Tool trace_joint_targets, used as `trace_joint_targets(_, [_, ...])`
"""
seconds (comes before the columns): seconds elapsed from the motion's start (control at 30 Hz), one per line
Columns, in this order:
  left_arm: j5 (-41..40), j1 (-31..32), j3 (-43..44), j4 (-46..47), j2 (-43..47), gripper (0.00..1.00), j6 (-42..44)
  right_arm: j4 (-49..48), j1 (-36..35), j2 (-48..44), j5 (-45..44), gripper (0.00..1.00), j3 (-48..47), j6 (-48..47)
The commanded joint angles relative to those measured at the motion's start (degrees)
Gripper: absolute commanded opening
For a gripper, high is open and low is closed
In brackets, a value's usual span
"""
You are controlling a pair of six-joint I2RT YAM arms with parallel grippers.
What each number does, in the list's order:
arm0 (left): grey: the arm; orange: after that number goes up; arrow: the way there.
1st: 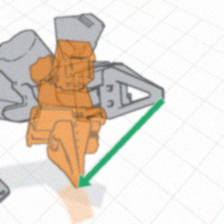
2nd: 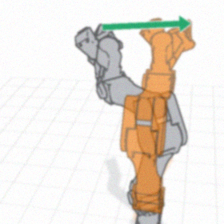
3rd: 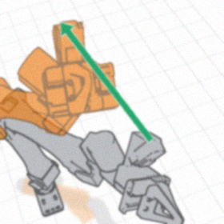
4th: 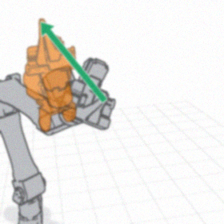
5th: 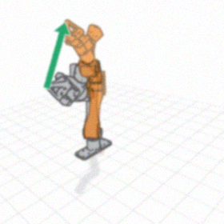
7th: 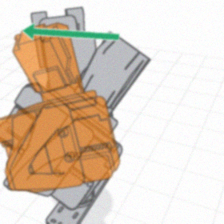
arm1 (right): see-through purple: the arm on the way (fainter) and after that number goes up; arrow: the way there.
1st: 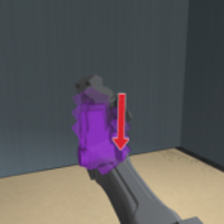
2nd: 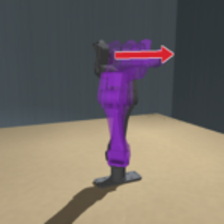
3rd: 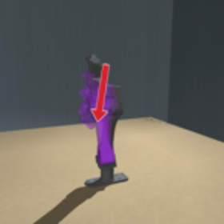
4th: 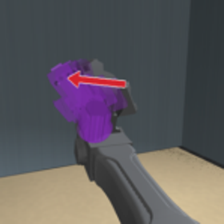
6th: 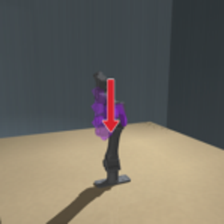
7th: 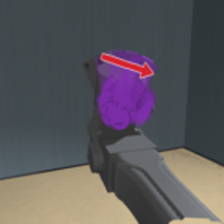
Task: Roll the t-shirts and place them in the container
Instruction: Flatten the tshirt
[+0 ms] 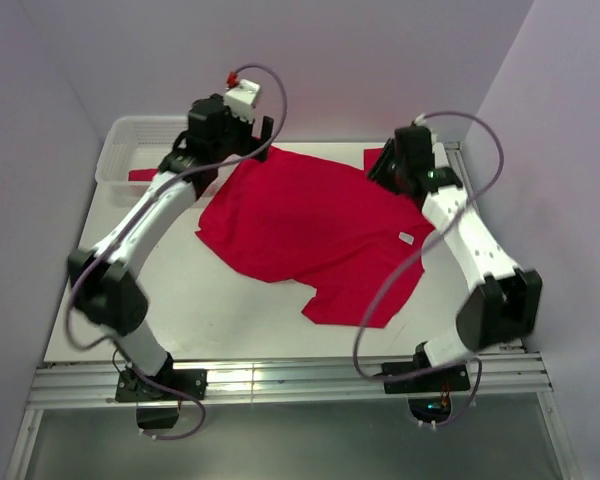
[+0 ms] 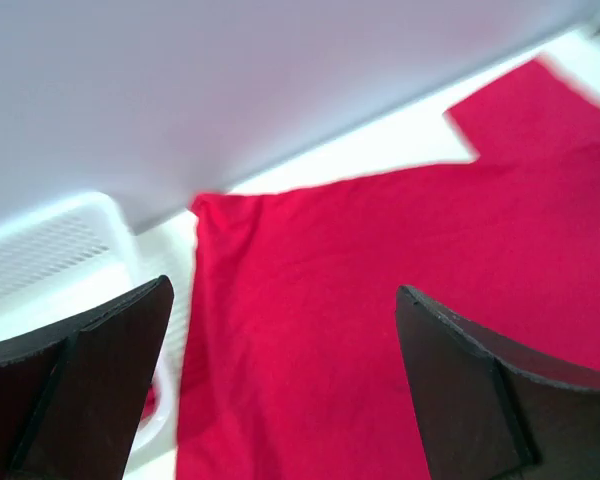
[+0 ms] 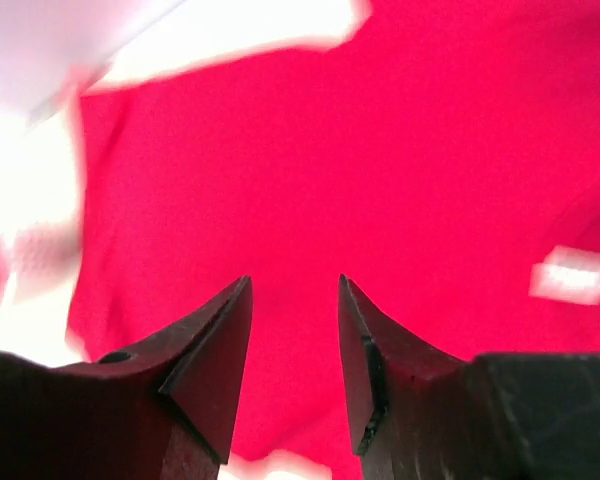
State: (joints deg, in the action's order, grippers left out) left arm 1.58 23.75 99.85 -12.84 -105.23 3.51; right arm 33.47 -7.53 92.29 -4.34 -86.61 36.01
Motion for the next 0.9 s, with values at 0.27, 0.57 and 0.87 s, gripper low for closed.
trace_joint_targets(0.27, [14.52, -1.95, -47.01, -0.24, 39.64, 1.0, 15.02, -5.01, -20.84, -27.59, -8.3, 0.48, 37.63, 6.69])
trace_joint_targets(0.57, [28.3, 6.03, -55.55, -0.62, 43.71, 0.99, 20.93, 8.34, -34.21, -43.24, -13.68, 0.54, 52.67, 26.2])
trace_joint_targets(0.87, [26.19, 19.13, -55.12, 9.66, 32.99, 0.98, 18.73, 18.38, -40.9, -44.92, -18.77, 0.59, 58.03, 43.79])
